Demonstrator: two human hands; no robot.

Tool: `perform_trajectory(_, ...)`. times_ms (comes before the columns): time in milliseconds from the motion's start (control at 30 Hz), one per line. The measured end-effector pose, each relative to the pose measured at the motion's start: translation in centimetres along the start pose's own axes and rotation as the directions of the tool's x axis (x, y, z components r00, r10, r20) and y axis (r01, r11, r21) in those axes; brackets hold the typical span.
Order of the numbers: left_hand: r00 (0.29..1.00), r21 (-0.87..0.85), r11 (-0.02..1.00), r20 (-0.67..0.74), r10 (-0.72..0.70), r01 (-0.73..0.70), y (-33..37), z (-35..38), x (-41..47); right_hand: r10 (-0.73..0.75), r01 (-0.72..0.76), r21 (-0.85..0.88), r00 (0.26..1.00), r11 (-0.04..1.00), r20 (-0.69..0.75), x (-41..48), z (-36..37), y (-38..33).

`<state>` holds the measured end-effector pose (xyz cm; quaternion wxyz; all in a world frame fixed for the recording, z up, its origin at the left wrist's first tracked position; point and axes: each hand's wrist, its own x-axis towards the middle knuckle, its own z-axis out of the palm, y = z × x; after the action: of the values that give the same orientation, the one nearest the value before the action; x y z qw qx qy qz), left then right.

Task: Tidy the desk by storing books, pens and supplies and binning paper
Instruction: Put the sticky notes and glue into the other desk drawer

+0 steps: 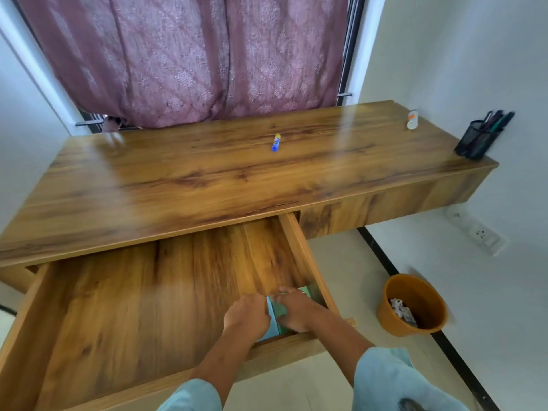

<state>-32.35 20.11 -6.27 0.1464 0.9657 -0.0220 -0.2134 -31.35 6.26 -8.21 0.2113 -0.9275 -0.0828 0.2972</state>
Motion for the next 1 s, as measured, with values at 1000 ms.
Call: perform_trajectory(1000,0.951,-0.584,0.754,-0.124,0.283,-0.3,35.8,-5.2,16.6,0.087,0.175,0.612,0.924,0.771,-0.373,-2.0,-27.1,27.8)
